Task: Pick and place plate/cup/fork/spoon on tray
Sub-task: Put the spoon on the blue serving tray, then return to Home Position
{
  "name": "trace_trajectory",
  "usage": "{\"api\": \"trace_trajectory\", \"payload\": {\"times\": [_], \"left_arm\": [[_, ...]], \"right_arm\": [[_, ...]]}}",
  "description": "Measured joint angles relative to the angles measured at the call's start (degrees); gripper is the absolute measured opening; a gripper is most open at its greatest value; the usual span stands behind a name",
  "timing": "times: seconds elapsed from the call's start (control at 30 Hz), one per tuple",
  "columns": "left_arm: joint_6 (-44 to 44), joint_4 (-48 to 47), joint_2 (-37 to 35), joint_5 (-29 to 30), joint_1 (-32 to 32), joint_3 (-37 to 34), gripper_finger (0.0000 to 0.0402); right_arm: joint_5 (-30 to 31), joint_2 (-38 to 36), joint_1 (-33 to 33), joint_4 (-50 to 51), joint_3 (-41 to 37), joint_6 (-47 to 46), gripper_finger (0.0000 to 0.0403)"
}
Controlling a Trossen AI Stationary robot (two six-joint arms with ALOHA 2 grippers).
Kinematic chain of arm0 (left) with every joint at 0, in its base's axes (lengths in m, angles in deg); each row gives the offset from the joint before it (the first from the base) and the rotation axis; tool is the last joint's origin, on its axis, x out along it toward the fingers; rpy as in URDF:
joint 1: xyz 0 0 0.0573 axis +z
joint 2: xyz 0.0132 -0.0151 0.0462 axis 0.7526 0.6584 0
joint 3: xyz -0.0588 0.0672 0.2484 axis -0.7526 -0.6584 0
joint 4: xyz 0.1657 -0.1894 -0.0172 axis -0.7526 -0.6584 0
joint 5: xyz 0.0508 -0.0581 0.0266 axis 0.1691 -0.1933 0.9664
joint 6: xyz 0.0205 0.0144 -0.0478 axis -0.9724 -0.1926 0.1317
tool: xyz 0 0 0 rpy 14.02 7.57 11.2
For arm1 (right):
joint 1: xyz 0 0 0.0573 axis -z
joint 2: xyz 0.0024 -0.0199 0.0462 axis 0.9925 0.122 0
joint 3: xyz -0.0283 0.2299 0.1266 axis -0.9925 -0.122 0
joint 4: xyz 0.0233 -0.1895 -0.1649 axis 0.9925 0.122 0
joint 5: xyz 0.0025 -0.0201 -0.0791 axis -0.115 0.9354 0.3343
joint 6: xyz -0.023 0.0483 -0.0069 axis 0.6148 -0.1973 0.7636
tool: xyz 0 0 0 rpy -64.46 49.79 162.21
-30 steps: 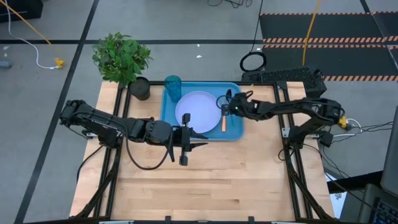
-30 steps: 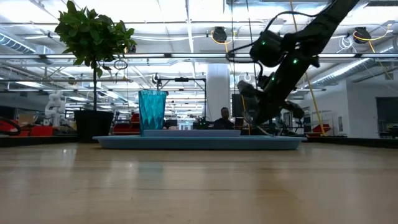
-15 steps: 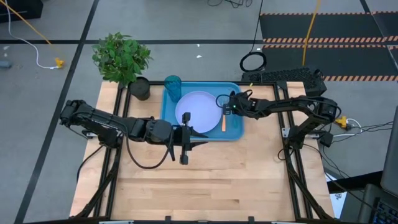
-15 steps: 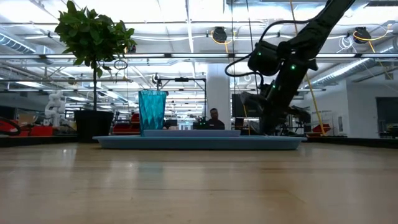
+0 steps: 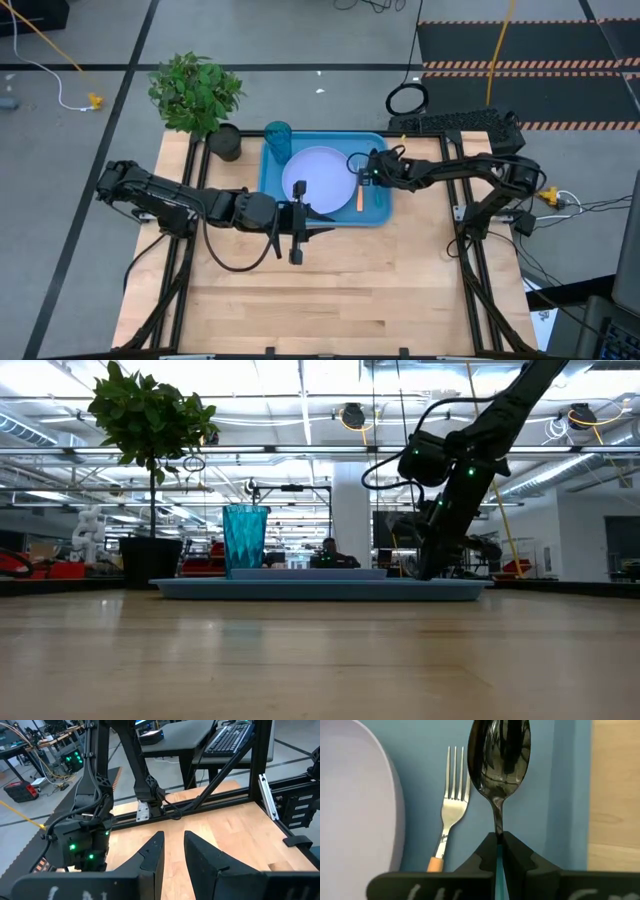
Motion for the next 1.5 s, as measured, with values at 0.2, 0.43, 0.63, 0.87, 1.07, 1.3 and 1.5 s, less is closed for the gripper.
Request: {"api": "trace_trajectory", "payload": {"times": [0.2, 0.43, 0.63, 0.87, 1.07, 1.3, 1.5], "left_arm": [[0.04, -0.14, 0.00, 0.01, 0.00, 0.00, 0.0077], [-0.01, -0.41, 0.00, 0.01, 0.00, 0.00, 0.0076], [0.02, -0.47, 0.00, 0.00, 0.00, 0.00, 0.0077], [0.02, -0.51, 0.00, 0.01, 0.00, 0.00, 0.0077], [0.00, -0.77, 0.00, 0.01, 0.00, 0.00, 0.0076], [-1.86, -2.58, -0.41, 0.05, 0.12, 0.00, 0.0076], [-1.42, -6.12, -0.93, 2.11, 0.70, 0.02, 0.0077]], "right_arm": [[-1.28, 2.98, 0.25, -1.32, 0.02, 0.00, 0.0003], [-0.95, 3.56, 0.39, -2.41, 0.08, -0.07, 0.0012], [-0.99, 3.44, 0.44, -3.89, 0.00, -0.02, 0.0041], [-1.10, 3.37, 0.40, -3.87, 0.00, 0.22, 0.0065], [-1.26, -1.50, -1.01, -3.57, -0.04, 5.53, 0.0068], [-8.36, -12.74, -3.97, -3.59, -0.06, 25.38, 0.0068], [-17.71, -21.56, -6.08, -3.54, -0.07, 42.75, 0.0068]]}}
